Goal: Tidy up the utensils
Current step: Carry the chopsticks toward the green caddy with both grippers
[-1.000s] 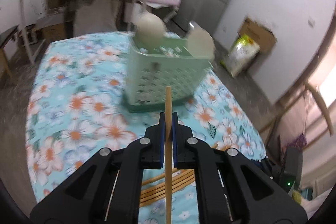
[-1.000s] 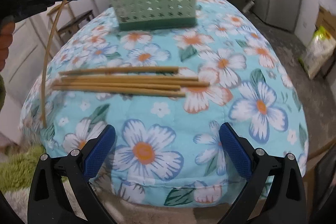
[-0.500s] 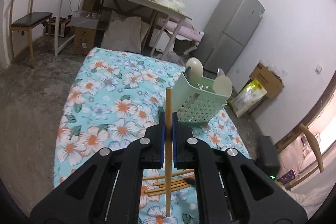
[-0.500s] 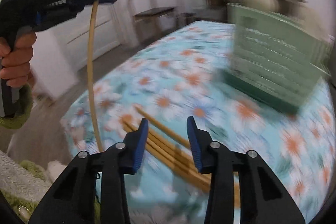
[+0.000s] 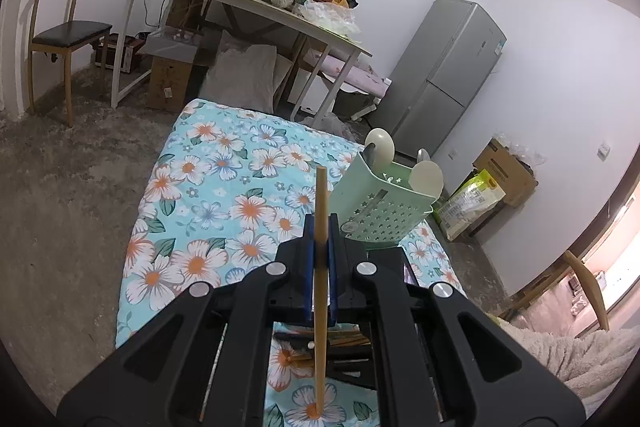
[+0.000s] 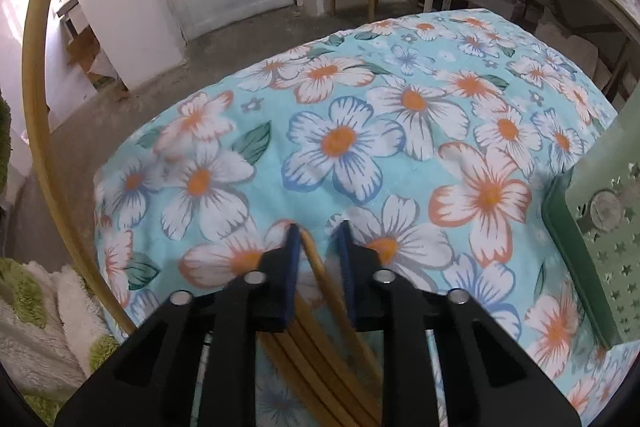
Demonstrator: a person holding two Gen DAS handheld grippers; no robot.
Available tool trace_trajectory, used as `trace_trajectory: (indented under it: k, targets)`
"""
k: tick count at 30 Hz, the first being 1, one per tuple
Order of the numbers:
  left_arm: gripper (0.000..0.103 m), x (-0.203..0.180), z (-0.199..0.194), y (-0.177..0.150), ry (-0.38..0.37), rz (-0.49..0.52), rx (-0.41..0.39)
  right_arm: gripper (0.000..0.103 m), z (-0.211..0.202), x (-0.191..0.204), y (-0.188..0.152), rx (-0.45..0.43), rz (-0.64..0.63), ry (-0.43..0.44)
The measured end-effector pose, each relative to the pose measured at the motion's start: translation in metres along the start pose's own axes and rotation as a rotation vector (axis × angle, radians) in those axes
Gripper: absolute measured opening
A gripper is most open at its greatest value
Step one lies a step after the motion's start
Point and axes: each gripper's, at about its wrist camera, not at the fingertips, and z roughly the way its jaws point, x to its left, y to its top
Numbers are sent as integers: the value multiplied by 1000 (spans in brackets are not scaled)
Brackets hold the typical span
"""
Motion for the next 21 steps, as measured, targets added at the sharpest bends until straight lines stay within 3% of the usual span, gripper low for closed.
trace_trajectory:
  k: [4, 8, 14, 21]
  targets:
    - [5, 1, 1, 0, -5, -2, 0, 5, -9, -9, 5, -45, 15, -34]
    - [5, 1, 2, -1, -11, 0, -2, 5, -39, -41, 4, -142, 114, -73]
    - [5, -3, 9, 5, -26, 4, -4, 5, -124, -84, -17, -406, 351, -130]
    - [5, -11, 21, 12, -60, 20, -9, 5, -183, -90, -52, -677, 538, -177]
